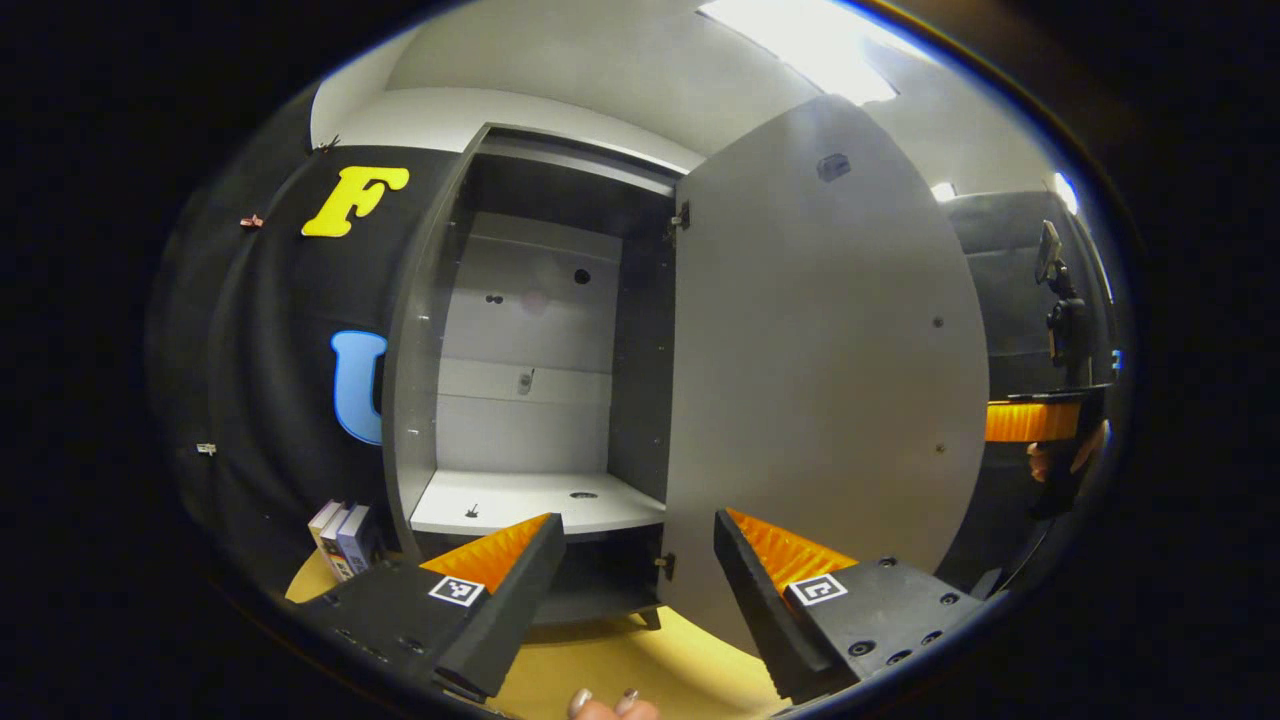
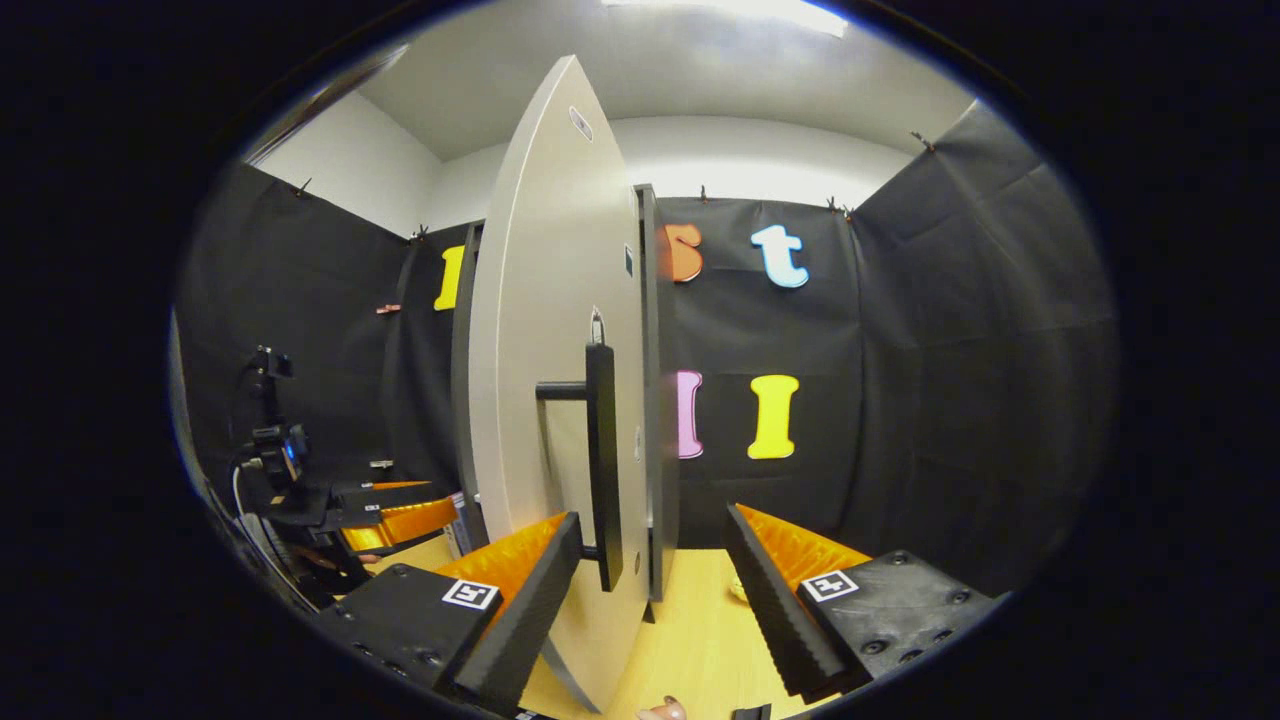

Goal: Open the cabinet door with the right hand, grasp the bottle in the cabinet with the left hand and place it on the coaster, then close the cabinet door with the right hand.

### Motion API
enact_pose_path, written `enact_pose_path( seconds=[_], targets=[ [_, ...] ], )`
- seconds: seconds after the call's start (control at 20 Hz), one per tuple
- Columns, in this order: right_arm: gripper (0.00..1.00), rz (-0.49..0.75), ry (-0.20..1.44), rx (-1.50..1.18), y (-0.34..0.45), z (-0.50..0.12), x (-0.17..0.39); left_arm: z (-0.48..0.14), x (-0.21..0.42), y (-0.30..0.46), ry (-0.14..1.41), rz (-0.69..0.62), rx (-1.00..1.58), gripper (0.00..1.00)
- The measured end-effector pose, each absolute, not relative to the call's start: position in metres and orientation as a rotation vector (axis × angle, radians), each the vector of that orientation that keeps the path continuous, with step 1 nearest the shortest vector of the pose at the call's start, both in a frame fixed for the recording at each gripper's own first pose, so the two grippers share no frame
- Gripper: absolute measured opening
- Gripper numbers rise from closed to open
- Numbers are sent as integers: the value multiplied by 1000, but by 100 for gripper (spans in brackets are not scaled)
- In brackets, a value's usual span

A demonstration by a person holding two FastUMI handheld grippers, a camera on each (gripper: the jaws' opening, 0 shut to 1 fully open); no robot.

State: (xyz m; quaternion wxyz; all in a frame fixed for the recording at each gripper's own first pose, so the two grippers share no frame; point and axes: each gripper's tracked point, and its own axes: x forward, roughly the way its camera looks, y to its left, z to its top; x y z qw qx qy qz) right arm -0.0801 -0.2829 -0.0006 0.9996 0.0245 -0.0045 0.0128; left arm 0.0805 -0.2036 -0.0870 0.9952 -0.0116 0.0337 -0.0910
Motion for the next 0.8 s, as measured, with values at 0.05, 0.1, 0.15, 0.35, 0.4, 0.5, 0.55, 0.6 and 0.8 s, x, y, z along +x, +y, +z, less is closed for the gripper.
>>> enact_pose_path(
  seconds=[0.05, 0.1, 0.15, 0.35, 0.4, 0.5, 0.55, 0.6, 0.8],
  targets=[
    [93, 33, -5, 42, -280, 0, -78, -88, 82, -202, 72, -179, -29, 92],
    [94, 43, -5, 39, -274, 0, -77, -89, 82, -201, 75, -174, -40, 92],
    [94, 57, 5, 41, -266, -2, -77, -90, 83, -197, 82, -166, -50, 92],
    [94, 101, 26, 57, -218, -4, -67, -87, 83, -167, 88, -154, -55, 95],
    [94, 100, 29, 65, -208, -6, -63, -88, 81, -158, 95, -158, -55, 94],
    [94, 89, 33, 87, -181, -8, -57, -88, 71, -138, 98, -173, -63, 95],
    [94, 76, 31, 98, -169, -9, -53, -85, 71, -126, 101, -181, -63, 95],
    [94, 61, 30, 111, -157, -11, -49, -85, 69, -114, 107, -187, -59, 95],
    [94, 29, 23, 135, -112, -21, -26, -84, 60, -61, 113, -181, -27, 95]
  ],
)
